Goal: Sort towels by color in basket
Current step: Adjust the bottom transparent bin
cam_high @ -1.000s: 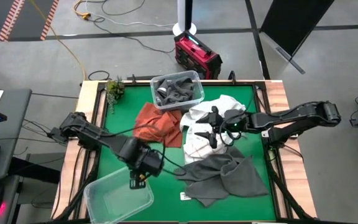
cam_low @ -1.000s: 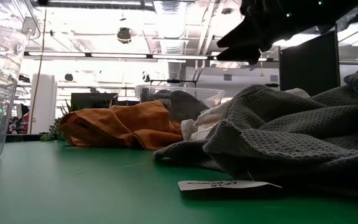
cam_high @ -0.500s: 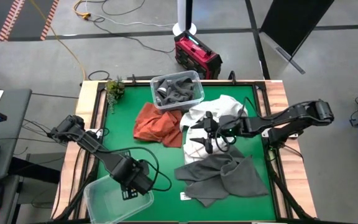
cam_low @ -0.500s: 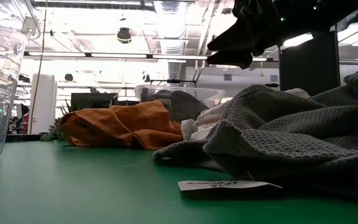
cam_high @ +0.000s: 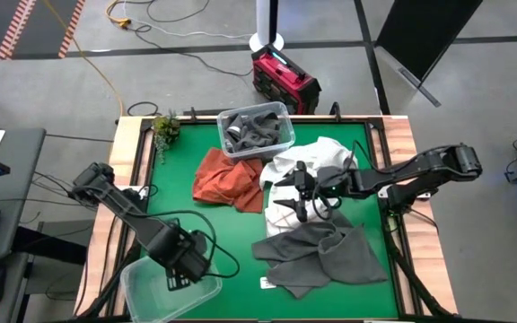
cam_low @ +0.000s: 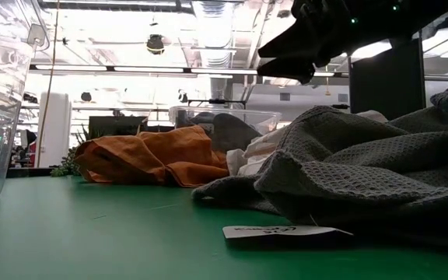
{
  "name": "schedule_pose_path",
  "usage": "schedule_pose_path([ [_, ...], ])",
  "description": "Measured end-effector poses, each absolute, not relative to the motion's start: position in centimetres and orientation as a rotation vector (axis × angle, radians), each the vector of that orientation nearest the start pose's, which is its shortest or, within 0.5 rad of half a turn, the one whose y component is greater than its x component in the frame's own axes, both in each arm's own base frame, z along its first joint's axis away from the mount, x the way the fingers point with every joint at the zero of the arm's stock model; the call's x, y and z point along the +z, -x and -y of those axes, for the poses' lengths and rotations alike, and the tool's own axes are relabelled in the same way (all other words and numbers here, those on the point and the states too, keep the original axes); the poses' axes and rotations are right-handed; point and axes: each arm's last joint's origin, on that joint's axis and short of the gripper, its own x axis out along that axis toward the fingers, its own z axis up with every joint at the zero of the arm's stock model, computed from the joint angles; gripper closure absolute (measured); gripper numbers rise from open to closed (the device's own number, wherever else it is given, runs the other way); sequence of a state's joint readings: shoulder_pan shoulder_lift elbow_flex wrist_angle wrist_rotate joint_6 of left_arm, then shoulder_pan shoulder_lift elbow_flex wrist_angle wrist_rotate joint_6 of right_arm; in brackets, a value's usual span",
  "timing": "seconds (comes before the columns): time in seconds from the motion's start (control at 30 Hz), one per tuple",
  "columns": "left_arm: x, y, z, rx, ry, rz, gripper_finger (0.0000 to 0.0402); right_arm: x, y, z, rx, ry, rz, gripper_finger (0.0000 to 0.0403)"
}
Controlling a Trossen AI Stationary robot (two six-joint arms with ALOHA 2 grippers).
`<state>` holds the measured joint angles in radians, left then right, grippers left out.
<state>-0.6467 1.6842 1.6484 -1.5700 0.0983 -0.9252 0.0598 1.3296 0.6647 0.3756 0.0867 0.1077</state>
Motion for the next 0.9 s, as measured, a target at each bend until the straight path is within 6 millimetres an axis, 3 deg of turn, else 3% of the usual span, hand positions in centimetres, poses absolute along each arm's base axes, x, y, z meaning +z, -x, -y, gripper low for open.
schedule_pose_path([
  [0.27,30.1,-20.7,15.8,0.324,0.249,-1.688,0.0227,22.8,-27.9,-1.4,-0.041,-0.085,-0.287,0.0111],
  [0.57,28.7,-19.8,15.1,0.262,0.151,-1.697,0.0233,22.8,-27.9,-1.4,-0.041,-0.085,-0.286,0.0111],
  [0.73,28.0,-19.8,14.9,0.154,-0.01,-1.694,0.0287,22.8,-27.9,-1.5,-0.04,-0.087,-0.287,0.0111],
  [0.9,28.1,-19.9,14.5,0.173,-0.065,-1.666,0.0357,22.8,-27.9,-1.5,-0.041,-0.09,-0.288,0.0111],
])
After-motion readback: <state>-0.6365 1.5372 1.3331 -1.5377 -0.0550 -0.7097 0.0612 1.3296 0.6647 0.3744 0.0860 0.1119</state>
